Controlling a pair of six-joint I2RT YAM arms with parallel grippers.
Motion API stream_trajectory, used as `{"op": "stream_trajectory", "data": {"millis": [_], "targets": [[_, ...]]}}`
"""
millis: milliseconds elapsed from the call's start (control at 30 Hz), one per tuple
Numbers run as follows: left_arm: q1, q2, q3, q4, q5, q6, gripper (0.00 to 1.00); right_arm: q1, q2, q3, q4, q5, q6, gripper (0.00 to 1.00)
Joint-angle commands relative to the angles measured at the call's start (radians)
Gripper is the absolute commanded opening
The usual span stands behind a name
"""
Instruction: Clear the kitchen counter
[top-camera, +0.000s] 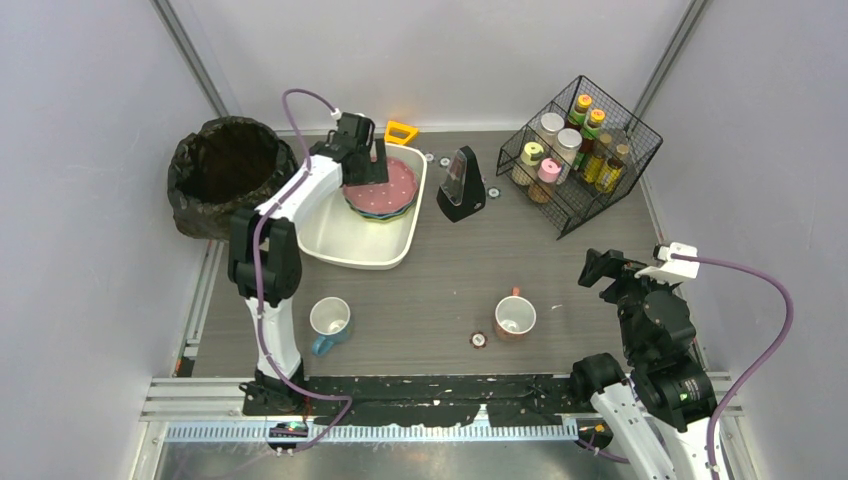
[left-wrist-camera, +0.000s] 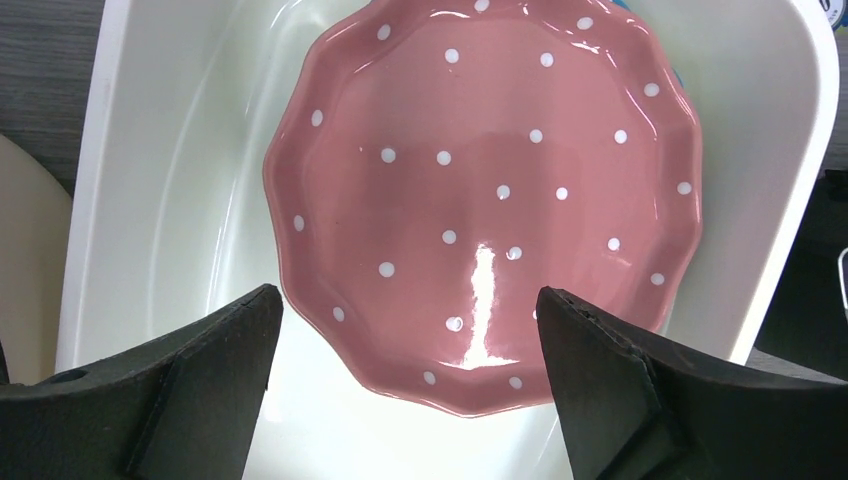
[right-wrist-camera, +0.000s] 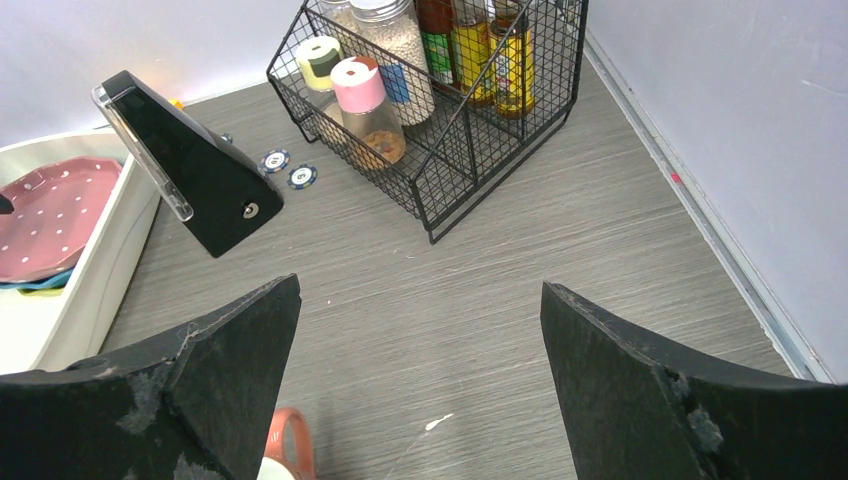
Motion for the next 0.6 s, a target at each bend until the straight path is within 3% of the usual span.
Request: {"op": "stream_trajectory", "data": {"millis": [0,200,567], "targets": [[-0.008,-0.023,0.022,0.011,0.013,0.0,0.99,0.003,0.01,0.002,0.046,-0.005,-0.008,0.95],[-0.009,-0.133,-0.023,0.026,0.091,-0.03,0.99,0.003,0.014,0.003,0.044,-0.036,-0.007,0.95],[-0.012,-0.559,-0.256,0.08,0.243,-0.106,0.99,0.003,0.178,0.096,-0.044,-0.185,0.027,0.95]]}}
